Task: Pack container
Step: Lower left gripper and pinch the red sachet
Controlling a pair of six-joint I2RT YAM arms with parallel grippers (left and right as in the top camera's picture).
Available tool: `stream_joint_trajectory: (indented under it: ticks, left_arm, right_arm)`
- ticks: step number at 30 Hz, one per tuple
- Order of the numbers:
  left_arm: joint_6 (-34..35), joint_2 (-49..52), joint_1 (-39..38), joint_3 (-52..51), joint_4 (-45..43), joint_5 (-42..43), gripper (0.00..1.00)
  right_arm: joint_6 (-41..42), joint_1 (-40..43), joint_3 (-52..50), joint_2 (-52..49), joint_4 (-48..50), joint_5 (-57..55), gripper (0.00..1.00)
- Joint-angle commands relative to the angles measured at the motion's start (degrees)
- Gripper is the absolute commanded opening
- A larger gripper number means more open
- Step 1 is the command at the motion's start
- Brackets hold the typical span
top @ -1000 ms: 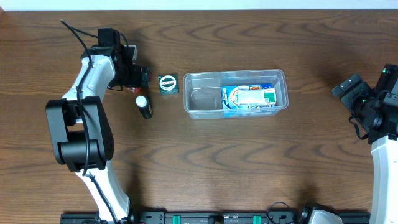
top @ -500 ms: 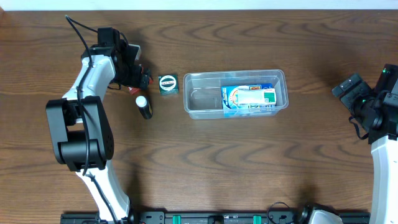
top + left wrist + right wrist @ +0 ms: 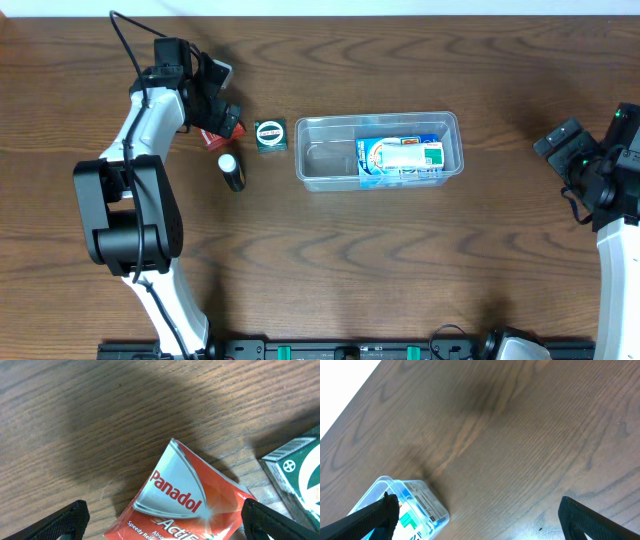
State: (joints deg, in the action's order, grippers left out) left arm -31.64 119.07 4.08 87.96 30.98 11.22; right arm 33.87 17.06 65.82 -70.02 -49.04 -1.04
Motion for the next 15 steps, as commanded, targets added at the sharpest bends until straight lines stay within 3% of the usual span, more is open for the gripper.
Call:
stream_joint_trajectory:
  ticks: [1, 15]
  left_arm:
    - [-6.34, -1.77, 0.02, 1.29, -0.09, 0.39, 0.98]
    - [-10.25, -1.29, 0.09, -0.55, 2.73, 3.37, 0.98]
  right_arm:
    - [-0.72, 0.28, 0.07, -0.11, -0.11, -0.2, 0.99]
    - [-0.72, 0.28, 0.07, -0.11, -0.09, -0.22, 0.99]
